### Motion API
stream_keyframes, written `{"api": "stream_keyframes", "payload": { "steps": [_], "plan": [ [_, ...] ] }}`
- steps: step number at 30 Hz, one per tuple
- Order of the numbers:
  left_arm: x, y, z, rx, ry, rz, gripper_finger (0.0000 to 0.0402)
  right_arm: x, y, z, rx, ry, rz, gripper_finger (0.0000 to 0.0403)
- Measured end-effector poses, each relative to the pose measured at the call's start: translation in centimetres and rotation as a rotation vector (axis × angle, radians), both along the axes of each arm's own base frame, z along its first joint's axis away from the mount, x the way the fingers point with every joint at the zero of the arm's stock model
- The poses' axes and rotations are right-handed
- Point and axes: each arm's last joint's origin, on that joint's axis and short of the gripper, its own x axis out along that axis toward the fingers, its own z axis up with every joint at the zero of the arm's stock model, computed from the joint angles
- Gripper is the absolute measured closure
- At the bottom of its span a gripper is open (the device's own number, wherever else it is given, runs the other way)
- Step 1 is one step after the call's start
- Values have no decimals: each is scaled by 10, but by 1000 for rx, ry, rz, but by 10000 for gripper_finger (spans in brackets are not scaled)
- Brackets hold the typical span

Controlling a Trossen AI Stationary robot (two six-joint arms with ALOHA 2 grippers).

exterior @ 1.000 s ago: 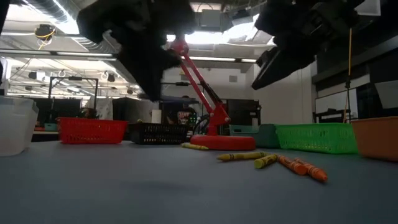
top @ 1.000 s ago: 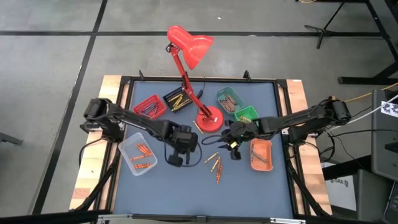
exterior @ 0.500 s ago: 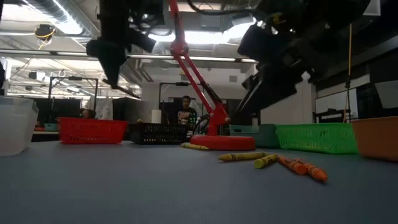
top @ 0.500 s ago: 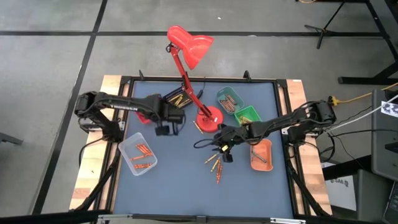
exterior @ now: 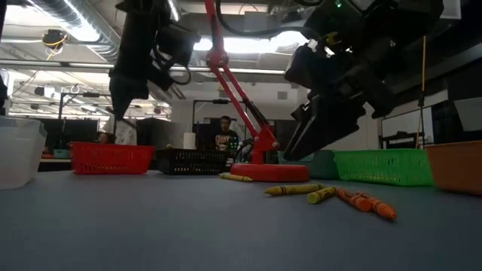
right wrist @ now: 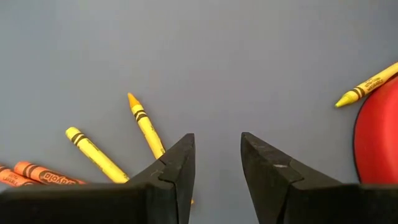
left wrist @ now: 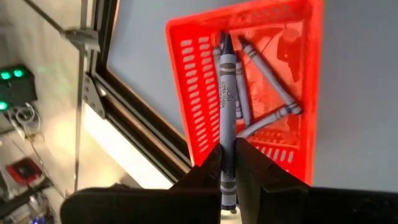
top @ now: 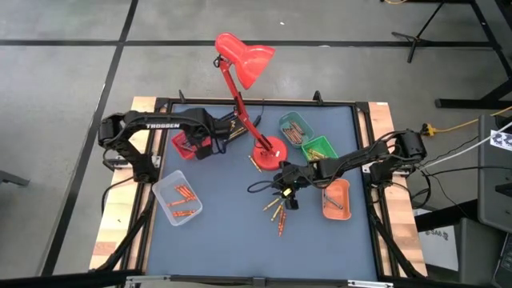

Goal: Sort crayons
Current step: Put the blue crayon into the middle left red bin, then put the yellow crayon into the middle right green bin

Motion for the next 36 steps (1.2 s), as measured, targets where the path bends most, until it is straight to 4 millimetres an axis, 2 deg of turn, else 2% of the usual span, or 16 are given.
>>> {"api": "stream_keyframes", "payload": {
  "steps": [7, 14, 21, 26, 31, 36],
  "plan": [
    [-8, 7, -12, 11, 1, 83, 365, 1, 0, 1, 6, -19, 4, 275],
    [-7, 8, -17, 17, -21, 87, 331, 1, 3, 2, 71, -14, 67, 275],
    [-2, 10, -18, 35, -78, 88, 328, 0, 7, 2, 64, -14, 110, 275],
    [1, 11, -18, 45, -107, 87, 328, -2, 19, 2, 26, -23, 165, 275],
    [2, 12, -19, 50, -125, 87, 328, -4, 27, 1, -38, -30, 151, 275],
    [3, 12, -19, 51, -128, 87, 328, -4, 27, 1, -44, -27, 147, 275]
  ]
}}
